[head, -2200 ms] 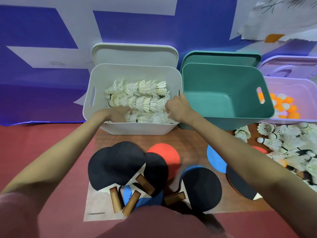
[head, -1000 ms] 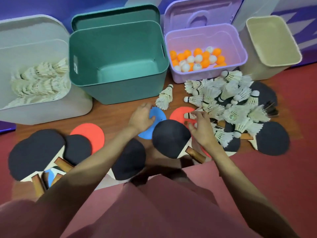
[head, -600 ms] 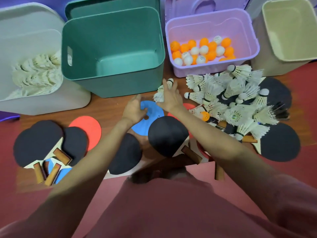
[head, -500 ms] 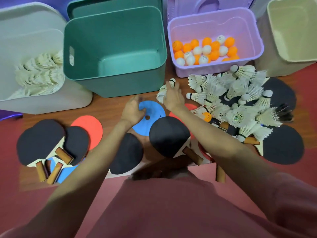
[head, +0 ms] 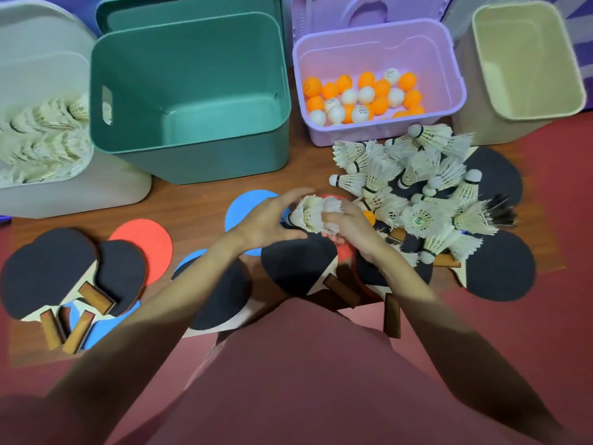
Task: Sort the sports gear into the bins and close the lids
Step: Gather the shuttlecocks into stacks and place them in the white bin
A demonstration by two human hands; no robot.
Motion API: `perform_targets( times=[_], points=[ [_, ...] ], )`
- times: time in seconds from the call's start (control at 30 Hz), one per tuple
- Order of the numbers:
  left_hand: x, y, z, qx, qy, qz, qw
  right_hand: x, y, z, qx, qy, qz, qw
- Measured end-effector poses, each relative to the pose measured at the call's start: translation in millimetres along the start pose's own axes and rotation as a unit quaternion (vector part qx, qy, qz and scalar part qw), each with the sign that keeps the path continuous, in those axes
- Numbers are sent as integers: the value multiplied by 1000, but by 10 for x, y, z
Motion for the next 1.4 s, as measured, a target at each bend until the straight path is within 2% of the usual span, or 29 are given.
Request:
perform_targets(
  times=[0.2, 0.23, 0.3, 0.37, 0.4, 0.47, 0.53, 0.63, 0.77, 0.83, 0.93, 1.03, 1.13, 1.2, 1.33, 1.4],
  points=[
    [-11, -190, 118, -6, -37, 24, 999, -167, 34, 137, 88, -53, 39, 994],
    [-14, -207, 117, -17, -34, 34, 999, -211, 83, 117, 100, -44, 59, 992],
    [-24, -247, 118, -47, -22, 51, 997, -311, 269, 82, 90, 27, 157, 983],
    [-29, -302, 131, -66, -9, 58, 996, -462, 547, 109, -51, 111, 301, 946],
    [-28, -332, 137, -71, 1, 62, 996, -533, 679, 146, -167, 135, 360, 908],
    [-21, -391, 162, -83, 19, 68, 994, -607, 888, 262, -369, 92, 414, 827],
    [2, -452, 182, -107, 34, 70, 991, -613, 1035, 408, -457, 44, 398, 794],
    [31, -518, 232, -138, 52, 77, 986, -594, 1136, 573, -508, 25, 370, 778],
    [65, -566, 307, -150, 63, 85, 983, -440, 1262, 767, -498, 6, 357, 790],
    [79, -572, 320, -150, 66, 89, 983, -420, 1311, 761, -440, -1, 377, 815],
    [98, -588, 327, -139, 72, 88, 984, -536, 1252, 537, -417, 79, 398, 813],
    [103, -611, 333, -124, 73, 90, 985, -813, 1043, 112, -342, 246, 416, 806],
    [109, -637, 342, -122, 76, 90, 986, -940, 839, -105, -232, 344, 351, 839],
    [110, -661, 371, -122, 73, 86, 986, -928, 703, -130, -253, 378, 296, 840],
    [83, -687, 503, -108, 12, 71, 992, -781, 533, 46, -352, 347, 162, 854],
    [55, -696, 533, -107, -26, 62, 992, -779, 507, 87, -359, 326, 126, 865]
  ],
)
Point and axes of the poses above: each hand's wrist, its own x-axis towards the middle knuckle, its own y-axis out of the back of the hand, z = x × y, the point moved 4 cm from there along x, towards the middle knuckle, and after that the axes turned 5 degrees about y, right-handed, at the moved point
